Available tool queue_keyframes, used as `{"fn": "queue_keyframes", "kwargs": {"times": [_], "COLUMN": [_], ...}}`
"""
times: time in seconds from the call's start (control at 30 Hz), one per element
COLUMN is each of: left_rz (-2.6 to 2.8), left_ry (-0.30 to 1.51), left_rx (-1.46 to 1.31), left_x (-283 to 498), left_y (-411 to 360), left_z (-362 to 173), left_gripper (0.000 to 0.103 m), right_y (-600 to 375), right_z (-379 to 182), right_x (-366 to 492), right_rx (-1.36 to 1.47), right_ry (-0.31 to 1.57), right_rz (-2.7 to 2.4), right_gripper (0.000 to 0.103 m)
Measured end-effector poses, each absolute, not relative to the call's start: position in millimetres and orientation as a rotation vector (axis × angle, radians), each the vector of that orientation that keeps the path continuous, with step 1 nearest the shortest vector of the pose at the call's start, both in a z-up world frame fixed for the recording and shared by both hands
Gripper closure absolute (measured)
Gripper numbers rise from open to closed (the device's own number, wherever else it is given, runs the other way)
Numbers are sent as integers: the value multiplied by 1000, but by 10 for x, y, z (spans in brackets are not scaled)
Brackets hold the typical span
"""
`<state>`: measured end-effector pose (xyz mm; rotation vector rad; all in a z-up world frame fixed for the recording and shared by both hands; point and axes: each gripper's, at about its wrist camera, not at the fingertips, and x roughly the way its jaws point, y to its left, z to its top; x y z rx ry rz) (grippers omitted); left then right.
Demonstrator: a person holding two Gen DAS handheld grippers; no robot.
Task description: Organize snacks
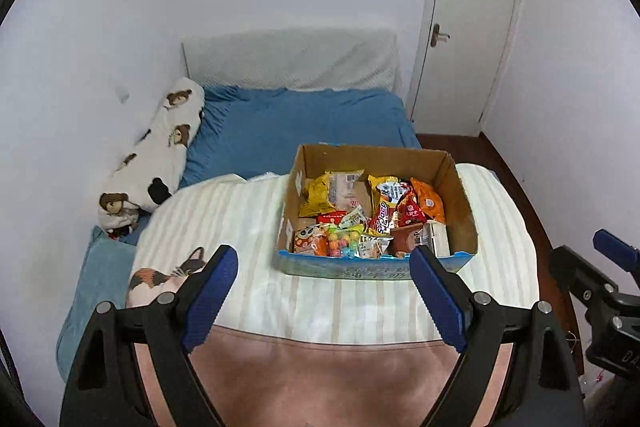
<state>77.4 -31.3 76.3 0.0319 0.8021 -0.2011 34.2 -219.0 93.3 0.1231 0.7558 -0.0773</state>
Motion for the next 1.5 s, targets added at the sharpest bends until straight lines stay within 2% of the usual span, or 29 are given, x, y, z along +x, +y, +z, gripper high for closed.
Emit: {"fn": "queue_keyframes", "kwargs": {"times": [0.3, 0.57, 0.77, 1.5], "left_rz": [-169, -169, -176, -162], "left_ry": [714, 697, 750, 1044], "left_rx": [46, 46, 57, 110], "left_x": [351, 284, 435, 1755], "left_y": [-210, -215, -323, -742], "left_z": [1059, 1106, 973, 63], "left_gripper": [15, 15, 15, 15], "right_y": [-2046, -2021, -2087, -2584], "right_z": [1292, 1313, 1097, 132], "right_x": [-138, -181, 14, 1368], "right_rx": [100, 101, 111, 181], "right_ry": [674, 672, 729, 981], "right_rz": [-73, -68, -76, -131], "right_gripper": [2, 2, 2, 2]}}
